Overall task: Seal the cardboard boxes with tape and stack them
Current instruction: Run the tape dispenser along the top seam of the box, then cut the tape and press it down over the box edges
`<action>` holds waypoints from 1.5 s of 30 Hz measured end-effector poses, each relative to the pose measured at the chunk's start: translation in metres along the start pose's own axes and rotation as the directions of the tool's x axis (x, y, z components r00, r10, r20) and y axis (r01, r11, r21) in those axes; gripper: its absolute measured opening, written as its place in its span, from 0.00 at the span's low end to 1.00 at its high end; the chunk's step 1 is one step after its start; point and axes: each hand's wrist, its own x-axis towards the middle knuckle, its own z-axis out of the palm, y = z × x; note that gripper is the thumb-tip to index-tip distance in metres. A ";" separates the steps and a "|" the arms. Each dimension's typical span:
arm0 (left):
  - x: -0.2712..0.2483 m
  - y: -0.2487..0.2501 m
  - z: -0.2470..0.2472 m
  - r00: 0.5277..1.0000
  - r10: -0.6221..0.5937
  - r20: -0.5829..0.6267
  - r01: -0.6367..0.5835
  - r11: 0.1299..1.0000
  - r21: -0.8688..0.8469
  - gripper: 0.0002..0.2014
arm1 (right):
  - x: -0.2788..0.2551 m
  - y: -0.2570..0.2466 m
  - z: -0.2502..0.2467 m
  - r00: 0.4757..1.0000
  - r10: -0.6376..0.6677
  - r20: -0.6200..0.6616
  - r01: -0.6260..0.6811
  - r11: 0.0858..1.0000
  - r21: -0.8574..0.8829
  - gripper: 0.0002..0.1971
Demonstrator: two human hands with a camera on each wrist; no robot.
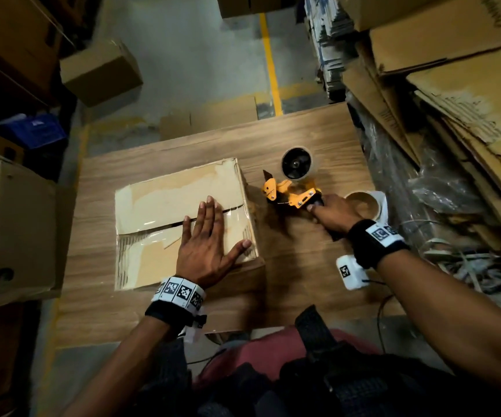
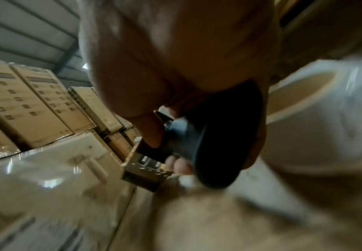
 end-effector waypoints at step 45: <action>-0.033 -0.069 -0.023 0.916 -0.395 -0.071 0.388 0.916 -0.100 0.57 | -0.080 -0.115 0.082 0.762 -0.637 -0.114 0.647 0.752 0.127 0.31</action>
